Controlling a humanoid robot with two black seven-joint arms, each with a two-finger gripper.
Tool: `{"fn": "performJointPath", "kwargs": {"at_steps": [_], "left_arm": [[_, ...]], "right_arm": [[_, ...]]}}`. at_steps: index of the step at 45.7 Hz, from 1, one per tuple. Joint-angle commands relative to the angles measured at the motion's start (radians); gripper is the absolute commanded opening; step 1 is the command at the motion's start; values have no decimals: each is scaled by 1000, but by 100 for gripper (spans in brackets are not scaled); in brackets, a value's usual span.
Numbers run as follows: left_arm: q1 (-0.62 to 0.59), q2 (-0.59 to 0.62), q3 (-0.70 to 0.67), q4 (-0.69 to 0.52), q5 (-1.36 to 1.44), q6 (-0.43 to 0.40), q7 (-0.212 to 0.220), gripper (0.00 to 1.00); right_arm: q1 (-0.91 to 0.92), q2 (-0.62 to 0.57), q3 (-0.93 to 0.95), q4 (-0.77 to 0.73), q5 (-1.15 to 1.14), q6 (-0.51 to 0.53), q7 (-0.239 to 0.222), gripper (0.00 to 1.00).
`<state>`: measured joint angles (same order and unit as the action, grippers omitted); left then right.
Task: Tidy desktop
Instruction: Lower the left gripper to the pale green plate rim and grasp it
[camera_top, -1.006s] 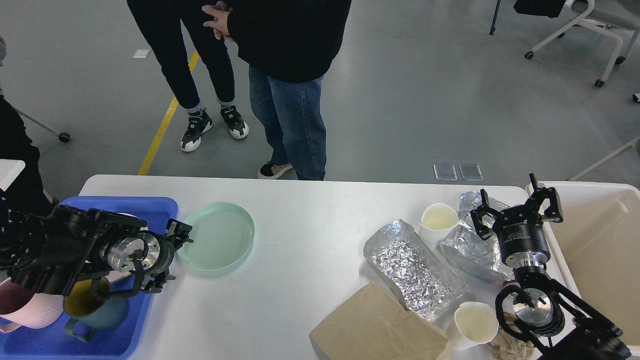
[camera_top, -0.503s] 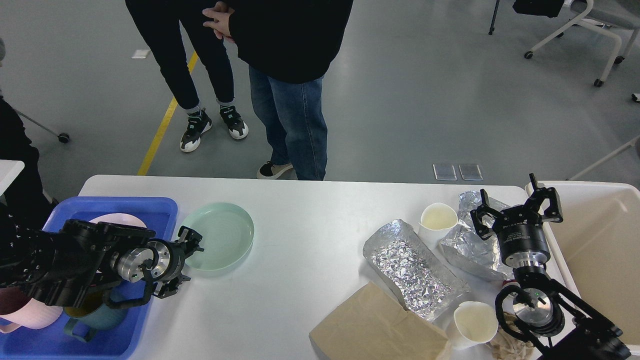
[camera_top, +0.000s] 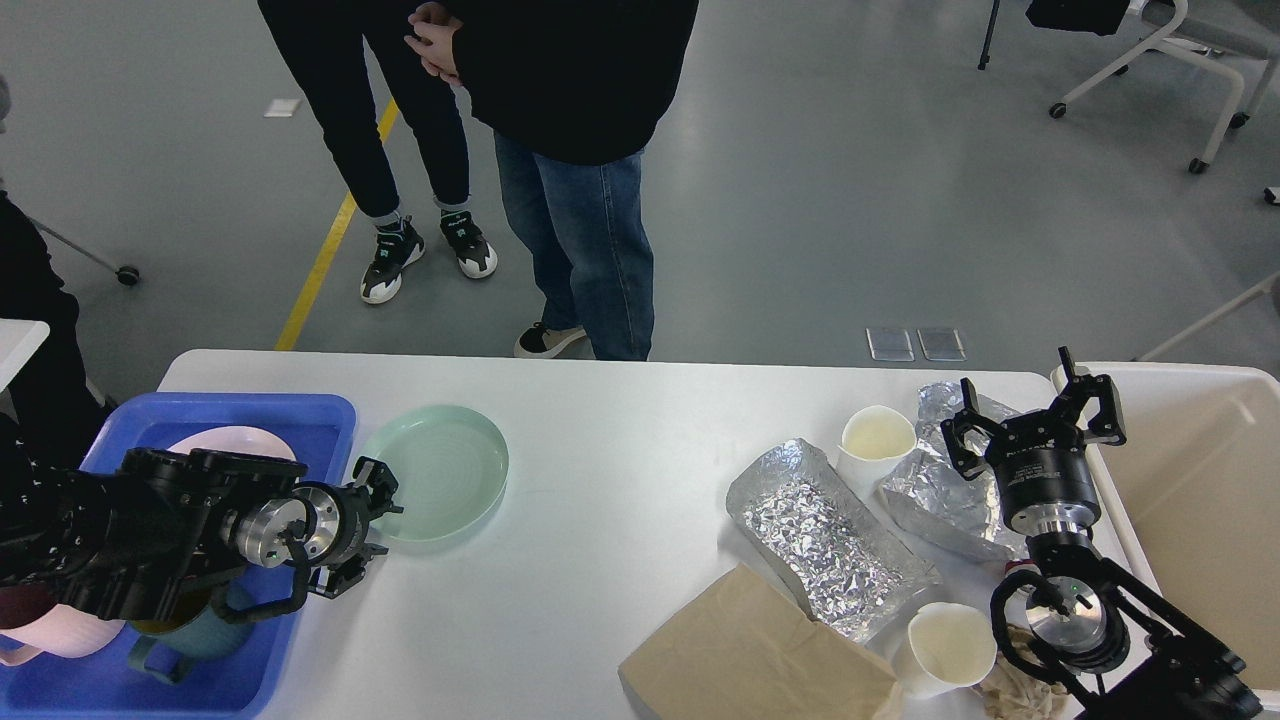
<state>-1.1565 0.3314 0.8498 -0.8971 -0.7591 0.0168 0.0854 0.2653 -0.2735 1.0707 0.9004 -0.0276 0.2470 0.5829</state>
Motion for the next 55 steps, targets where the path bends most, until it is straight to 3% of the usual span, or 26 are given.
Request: {"fn": "performJointPath", "kwargs": {"at_steps": [1,21,31,50,55], "left_arm": [[20,0,-26,7,0,-1,0,36],[21,5,-29,9,0,-5,2,17],[21,5,-31,9,0,-47,4,0],[15,-2,-28,3,1,-75,7,0],[-44,5,-9,-52,3,-75,17,0]], "right_arm": [[0,-1,0,0,0,0,0,100],[0,0,0,0,0,0,0,100],[0,0,0,0,0,0,0,100],[0,0,0,0,0,0,0,100],[0,0,0,0,0,0,0,100]]}}
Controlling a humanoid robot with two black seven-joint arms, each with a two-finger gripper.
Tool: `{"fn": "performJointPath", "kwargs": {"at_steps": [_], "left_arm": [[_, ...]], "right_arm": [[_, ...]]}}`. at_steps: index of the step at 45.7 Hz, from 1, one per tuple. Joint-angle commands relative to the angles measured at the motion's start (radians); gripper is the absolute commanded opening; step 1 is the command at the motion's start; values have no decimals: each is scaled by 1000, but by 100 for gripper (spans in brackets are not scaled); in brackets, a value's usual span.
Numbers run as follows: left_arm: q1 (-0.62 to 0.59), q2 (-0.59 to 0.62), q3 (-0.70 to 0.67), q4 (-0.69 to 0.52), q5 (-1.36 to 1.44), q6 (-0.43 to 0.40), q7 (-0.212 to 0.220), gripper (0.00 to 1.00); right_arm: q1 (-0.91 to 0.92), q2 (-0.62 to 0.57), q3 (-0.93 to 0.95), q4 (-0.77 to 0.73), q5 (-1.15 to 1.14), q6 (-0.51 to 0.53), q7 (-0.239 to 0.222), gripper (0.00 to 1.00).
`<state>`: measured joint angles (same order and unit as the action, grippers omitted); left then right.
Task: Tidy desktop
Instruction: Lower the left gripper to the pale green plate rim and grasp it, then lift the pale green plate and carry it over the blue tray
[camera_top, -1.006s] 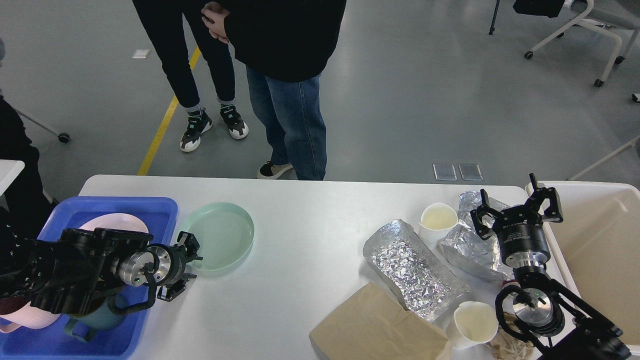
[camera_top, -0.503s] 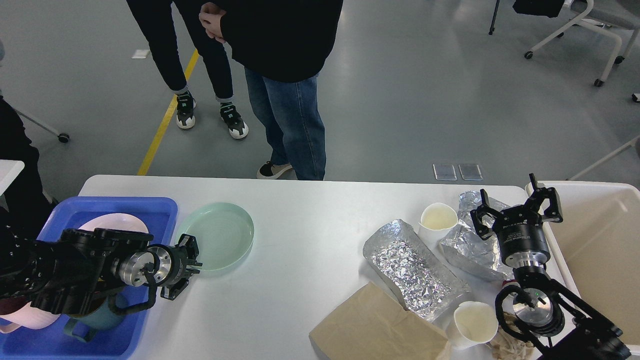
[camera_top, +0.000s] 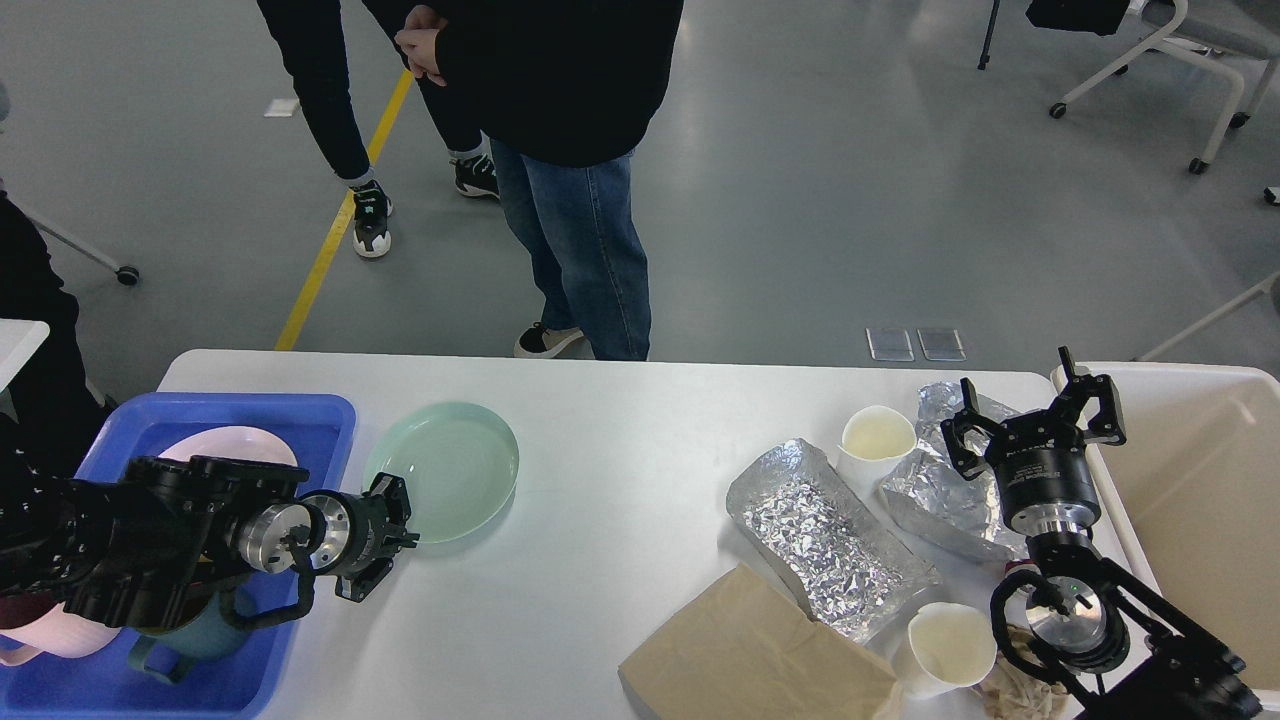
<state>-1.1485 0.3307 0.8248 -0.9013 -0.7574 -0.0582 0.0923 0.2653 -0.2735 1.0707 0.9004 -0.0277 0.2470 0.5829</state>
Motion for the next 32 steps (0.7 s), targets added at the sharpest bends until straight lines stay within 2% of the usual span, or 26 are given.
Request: {"fn": "performJointPath", "kwargs": {"at_steps": [1,9,16,21,28,29,32], "left_arm": [[-72,8,26,-65,1,0,15,0],[-264,40,143,-195,10,-26,27,0],[-453,70,253,-283,13,-136,47,0],[-611,70,350,-373,13,-192,46,0],[-848,38,468,-520,13,-241,37,0],[-931,10,503,-560,13,-271,37,0],[-1011,-19,545,-594,15,-322,37,0]], "right_arm": [[0,0,0,0,0,0,0,100],[0,0,0,0,0,0,0,100],[0,0,0,0,0,0,0,100],[0,0,0,0,0,0,0,100],[0,-1,0,0,0,0,0,100],[0,-1,0,0,0,0,0,100],[0,-1,0,0,0,0,0,100]]}}
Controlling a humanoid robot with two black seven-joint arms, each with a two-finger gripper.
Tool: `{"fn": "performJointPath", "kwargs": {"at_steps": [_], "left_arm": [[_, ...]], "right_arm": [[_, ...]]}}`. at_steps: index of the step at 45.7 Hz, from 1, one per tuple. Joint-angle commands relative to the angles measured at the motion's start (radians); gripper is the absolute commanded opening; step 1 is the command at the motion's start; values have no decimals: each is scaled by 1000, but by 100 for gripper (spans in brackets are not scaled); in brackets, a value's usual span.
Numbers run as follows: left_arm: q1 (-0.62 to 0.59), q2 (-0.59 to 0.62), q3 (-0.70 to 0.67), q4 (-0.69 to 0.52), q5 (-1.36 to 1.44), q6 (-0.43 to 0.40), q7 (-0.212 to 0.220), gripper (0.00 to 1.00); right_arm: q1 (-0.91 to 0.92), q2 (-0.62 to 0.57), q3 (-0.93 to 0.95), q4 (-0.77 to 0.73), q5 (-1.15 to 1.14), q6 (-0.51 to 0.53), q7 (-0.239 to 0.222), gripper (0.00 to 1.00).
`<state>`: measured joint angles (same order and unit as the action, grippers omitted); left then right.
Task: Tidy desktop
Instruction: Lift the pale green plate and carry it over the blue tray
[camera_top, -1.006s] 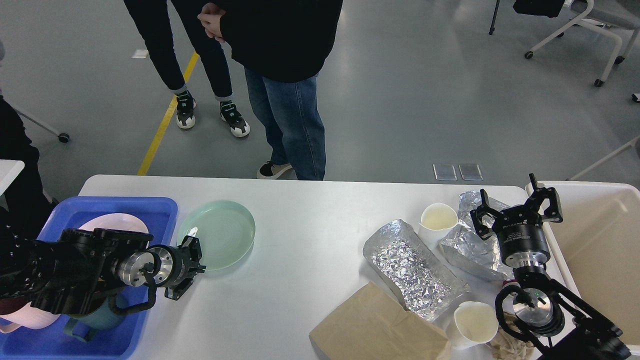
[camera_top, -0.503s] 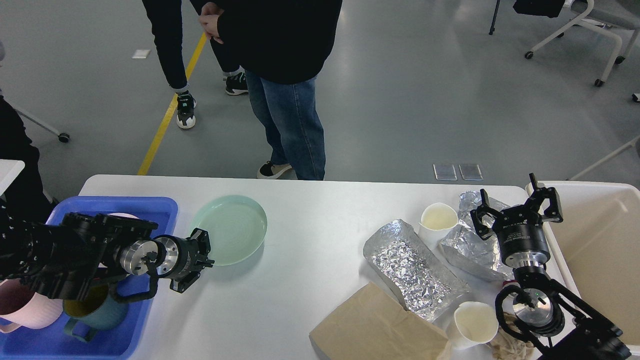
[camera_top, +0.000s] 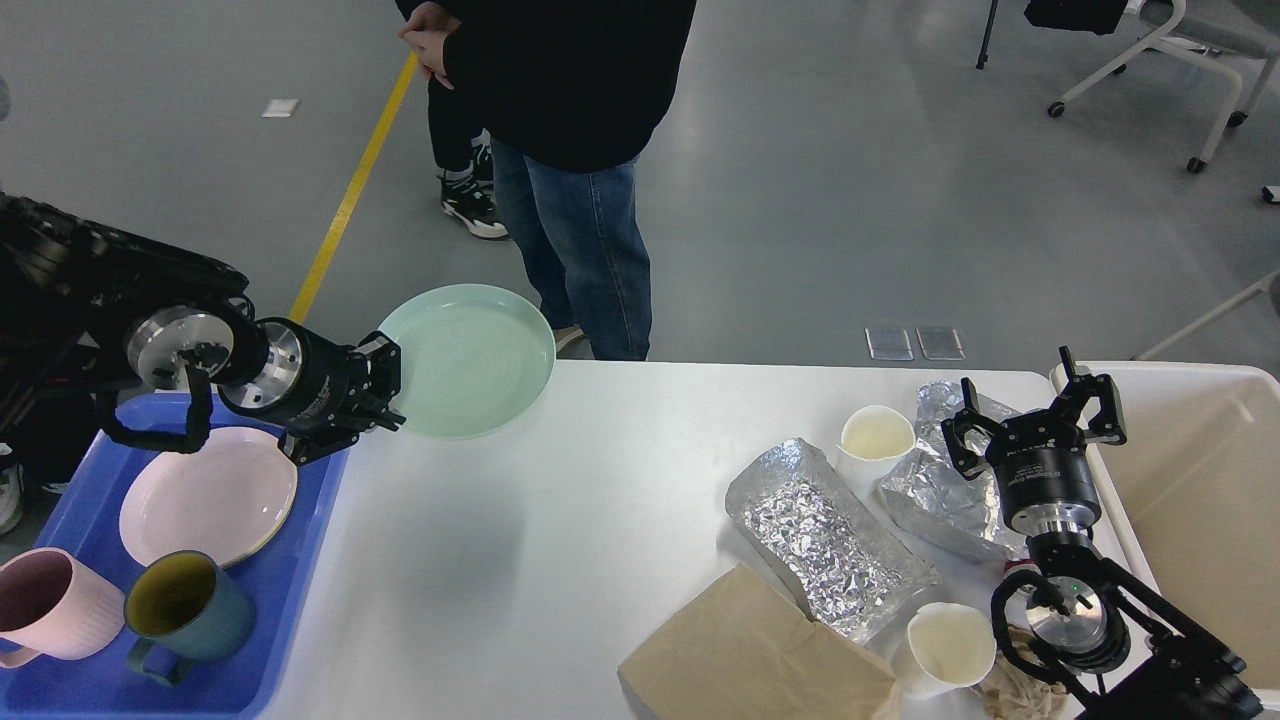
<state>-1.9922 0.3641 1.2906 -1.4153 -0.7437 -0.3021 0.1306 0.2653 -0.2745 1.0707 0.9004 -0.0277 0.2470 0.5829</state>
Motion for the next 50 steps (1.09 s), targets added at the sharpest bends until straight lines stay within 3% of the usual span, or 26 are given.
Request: {"fn": "performJointPath", "kwargs": {"at_steps": [1,9,18,25,37,50], "left_arm": [[-186,-59,90,-86,1,-97,-2,0],[-257,-40,124,-103,26,-273,3,0],[-241,-16,179,-88,67,-299,-19,0],[-168,73,220,15,185,-319,-68,0],[84,280,175,295,354,-354,-63,0],[499,440,-201,614,560,-354,29,0]], "right_arm": [[0,0,0,0,0,0,0,100],[0,0,0,0,0,0,0,100],[0,1,0,0,0,0,0,100],[0,1,0,0,0,0,0,100],[0,0,0,0,0,0,0,100],[0,1,0,0,0,0,0,100]]}}
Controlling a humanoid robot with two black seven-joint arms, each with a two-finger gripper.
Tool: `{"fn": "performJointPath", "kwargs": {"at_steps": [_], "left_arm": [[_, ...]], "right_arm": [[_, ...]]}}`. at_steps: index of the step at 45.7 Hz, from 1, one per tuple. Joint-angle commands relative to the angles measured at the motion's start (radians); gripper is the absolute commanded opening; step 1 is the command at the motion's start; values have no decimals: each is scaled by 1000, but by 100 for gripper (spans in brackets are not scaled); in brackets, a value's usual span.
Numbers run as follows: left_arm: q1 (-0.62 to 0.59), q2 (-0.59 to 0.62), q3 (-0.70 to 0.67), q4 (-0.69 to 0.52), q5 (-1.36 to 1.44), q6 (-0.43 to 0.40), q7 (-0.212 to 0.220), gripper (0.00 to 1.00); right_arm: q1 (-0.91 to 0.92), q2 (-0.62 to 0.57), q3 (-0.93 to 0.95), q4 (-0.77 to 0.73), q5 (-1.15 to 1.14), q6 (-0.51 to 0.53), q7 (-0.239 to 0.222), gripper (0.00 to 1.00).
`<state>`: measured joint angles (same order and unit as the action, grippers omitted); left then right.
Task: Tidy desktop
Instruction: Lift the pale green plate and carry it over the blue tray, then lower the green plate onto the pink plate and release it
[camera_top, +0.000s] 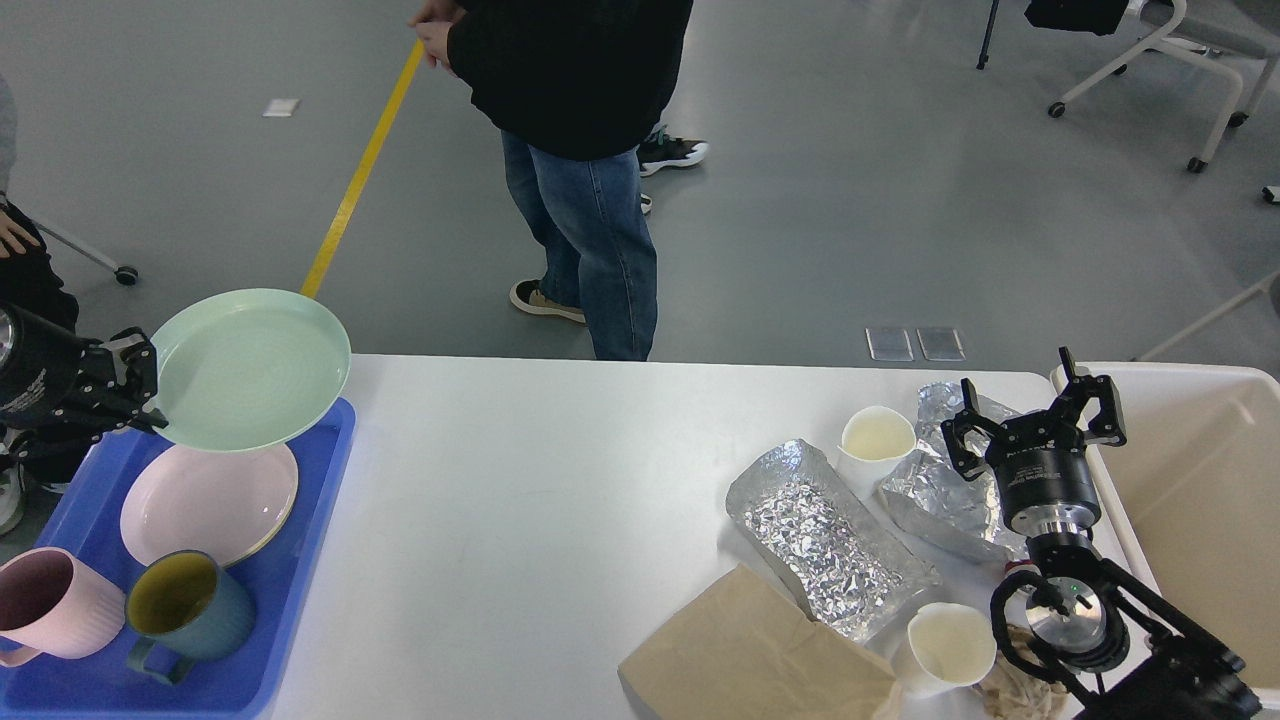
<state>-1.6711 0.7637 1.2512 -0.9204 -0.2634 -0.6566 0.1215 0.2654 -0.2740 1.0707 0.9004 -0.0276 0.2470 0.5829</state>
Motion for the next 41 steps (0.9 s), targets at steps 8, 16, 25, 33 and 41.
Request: {"fn": "performJointPath", "kwargs": {"at_steps": [8,16,25,33,41], "left_arm": [[399,32,-306,278,104,5,53,0],[494,0,-366,368,104,21,49,0],[579,-55,-407,423,105,89,50,0],[591,-73,-411,423,107,110,52,0],[591,-84,-420,423,110,112,55,0]], "right_arm": [[0,1,0,0,0,0,0,100],[0,-1,0,0,0,0,0,100],[0,1,0,0,0,0,0,100],[0,1,0,0,0,0,0,100],[0,-1,0,0,0,0,0,100]]}}
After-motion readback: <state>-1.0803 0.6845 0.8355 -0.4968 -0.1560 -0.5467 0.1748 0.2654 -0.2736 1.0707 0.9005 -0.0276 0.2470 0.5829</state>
